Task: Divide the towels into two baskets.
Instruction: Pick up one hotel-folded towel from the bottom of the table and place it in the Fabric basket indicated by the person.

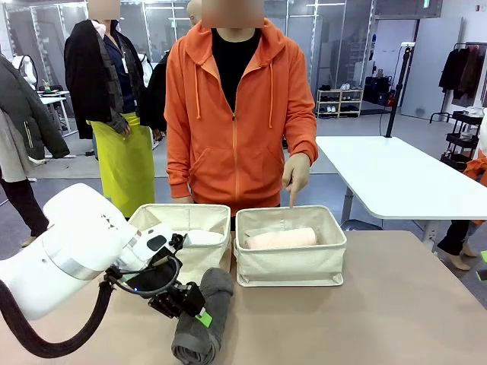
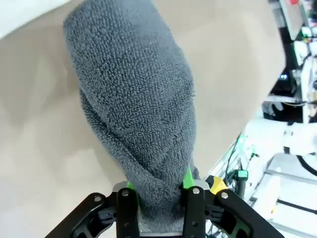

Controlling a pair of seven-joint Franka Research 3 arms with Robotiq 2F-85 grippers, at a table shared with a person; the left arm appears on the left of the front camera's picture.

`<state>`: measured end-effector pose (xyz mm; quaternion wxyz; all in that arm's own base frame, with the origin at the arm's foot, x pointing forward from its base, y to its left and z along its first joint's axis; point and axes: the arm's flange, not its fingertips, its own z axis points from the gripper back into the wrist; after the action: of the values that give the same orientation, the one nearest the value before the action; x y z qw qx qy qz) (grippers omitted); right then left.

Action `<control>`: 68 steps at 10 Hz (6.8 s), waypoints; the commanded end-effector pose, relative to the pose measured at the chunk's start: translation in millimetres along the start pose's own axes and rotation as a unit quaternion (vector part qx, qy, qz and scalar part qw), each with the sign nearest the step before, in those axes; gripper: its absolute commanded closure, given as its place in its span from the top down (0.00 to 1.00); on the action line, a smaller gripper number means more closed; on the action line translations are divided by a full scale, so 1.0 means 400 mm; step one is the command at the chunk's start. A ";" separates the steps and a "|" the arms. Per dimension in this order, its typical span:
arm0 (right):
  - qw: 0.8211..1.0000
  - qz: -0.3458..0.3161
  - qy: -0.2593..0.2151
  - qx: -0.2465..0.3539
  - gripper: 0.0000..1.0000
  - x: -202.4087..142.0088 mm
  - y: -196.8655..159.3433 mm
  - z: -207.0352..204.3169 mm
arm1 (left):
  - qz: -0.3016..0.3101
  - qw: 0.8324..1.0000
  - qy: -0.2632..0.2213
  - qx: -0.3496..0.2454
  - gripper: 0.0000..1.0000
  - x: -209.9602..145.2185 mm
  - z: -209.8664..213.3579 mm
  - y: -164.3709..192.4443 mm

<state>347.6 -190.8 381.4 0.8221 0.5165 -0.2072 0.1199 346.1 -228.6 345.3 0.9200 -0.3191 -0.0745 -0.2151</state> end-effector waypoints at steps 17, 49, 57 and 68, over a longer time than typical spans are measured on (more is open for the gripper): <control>1.000 -0.003 -0.001 -0.005 1.00 -0.004 0.010 0.000 | -0.486 0.847 0.180 0.122 0.36 0.335 0.133 -0.346; 1.000 -0.003 -0.001 -0.005 1.00 -0.004 0.010 0.000 | -0.626 0.698 0.142 0.318 0.99 0.785 -0.216 -0.361; 1.000 -0.003 -0.001 -0.005 1.00 -0.004 0.010 0.000 | -0.616 0.747 0.132 0.215 0.99 0.789 -0.192 -0.390; 1.000 -0.003 -0.001 -0.005 1.00 -0.004 0.010 0.000 | -0.326 0.939 -0.094 -0.060 0.99 0.218 0.415 -0.248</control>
<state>347.4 -191.1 381.5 0.8225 0.5159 -0.2073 0.1196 421.2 -253.7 569.9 0.7692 -0.3487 -0.2389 -0.4792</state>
